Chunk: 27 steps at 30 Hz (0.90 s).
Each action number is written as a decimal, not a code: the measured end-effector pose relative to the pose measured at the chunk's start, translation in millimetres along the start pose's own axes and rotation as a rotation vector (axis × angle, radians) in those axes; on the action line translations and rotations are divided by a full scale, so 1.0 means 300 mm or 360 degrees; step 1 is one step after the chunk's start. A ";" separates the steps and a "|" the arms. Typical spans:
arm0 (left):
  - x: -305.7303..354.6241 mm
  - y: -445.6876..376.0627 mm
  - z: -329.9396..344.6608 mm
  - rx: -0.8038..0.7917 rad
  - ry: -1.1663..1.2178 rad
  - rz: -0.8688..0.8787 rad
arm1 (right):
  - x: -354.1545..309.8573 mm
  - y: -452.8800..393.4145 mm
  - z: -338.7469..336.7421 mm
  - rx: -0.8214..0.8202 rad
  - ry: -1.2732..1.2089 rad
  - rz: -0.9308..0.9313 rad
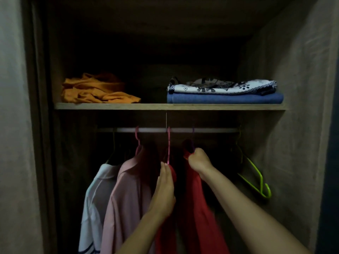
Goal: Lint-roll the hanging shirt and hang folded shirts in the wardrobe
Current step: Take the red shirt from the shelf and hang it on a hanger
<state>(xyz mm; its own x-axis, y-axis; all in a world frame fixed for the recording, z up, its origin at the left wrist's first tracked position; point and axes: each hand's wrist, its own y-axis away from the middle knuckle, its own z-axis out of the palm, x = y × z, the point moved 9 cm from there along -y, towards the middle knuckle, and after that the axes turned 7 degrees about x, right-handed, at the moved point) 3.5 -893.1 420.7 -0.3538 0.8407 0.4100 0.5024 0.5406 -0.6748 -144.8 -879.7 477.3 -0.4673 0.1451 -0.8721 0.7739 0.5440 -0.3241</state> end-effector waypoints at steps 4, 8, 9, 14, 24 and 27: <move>-0.034 0.003 0.006 0.0021 -0.0170 0.0050 | -0.024 -0.068 0.022 -0.0046 0.0086 0.0025; -0.042 0.007 -0.001 0.0027 -0.0144 0.0063 | 0.009 -0.083 0.052 -0.0161 0.0304 0.0008; -0.044 0.006 0.000 0.0026 -0.0121 0.0061 | 0.019 -0.080 0.055 -0.0168 0.0318 0.0007; -0.046 0.003 0.005 -0.0017 -0.0131 0.0037 | -0.001 0.020 0.013 -0.0014 0.0512 -0.0144; -0.041 0.026 -0.001 -0.0112 -0.0196 0.0015 | 0.075 0.345 -0.013 -0.0012 0.0810 -0.0678; 0.008 0.025 -0.089 -0.0002 -0.0126 0.0131 | 0.050 0.373 -0.031 -0.0111 0.0836 -0.0570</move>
<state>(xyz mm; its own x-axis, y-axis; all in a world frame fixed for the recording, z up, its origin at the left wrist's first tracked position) 27.6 -886.3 433.1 -0.3723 0.8771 0.3034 0.5332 0.4697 -0.7036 -69.3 -809.1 431.3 -0.8528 0.3205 -0.4124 0.5095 0.6840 -0.5221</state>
